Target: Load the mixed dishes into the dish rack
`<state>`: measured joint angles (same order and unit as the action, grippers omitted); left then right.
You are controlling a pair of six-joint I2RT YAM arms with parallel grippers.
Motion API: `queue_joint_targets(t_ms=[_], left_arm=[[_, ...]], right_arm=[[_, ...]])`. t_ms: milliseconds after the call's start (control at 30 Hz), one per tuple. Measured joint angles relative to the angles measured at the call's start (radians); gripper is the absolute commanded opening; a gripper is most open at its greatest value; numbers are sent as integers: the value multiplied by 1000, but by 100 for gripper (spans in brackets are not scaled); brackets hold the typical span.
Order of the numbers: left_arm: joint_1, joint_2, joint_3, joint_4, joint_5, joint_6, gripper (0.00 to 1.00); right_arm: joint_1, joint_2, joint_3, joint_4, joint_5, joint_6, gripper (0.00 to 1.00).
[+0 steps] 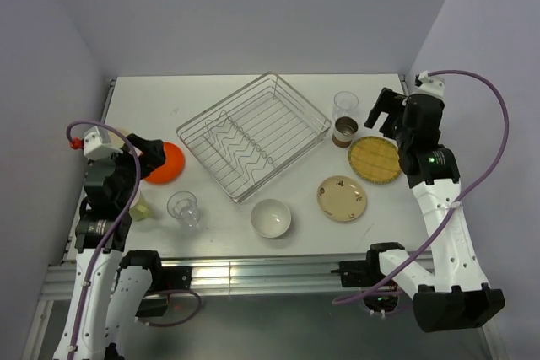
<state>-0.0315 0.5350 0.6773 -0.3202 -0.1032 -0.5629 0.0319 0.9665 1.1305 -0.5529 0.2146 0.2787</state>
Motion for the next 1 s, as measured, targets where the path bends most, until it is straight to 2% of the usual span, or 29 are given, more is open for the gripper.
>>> queue_joint_targets(t_ms=[133,367,467,767,1000], left_arm=[[0,6,22,-82,22,-58,99],[0,49,133,-224,64,-112,99],[0,74,167,-263,84,-114,98],[0,147,187,-370,92,-114,96],[0,218,204,-411,86,-111,95]], right_arm=[[0,-16,35,-4,-132,-63,100],[16,-149,-35,-2,-636,-468,100],[29,-167,-63,-29,-759,-570,100],[29,-116,-162,-81,-929,-755,100],[29,-95,-196,-88,-1005,-802,100]])
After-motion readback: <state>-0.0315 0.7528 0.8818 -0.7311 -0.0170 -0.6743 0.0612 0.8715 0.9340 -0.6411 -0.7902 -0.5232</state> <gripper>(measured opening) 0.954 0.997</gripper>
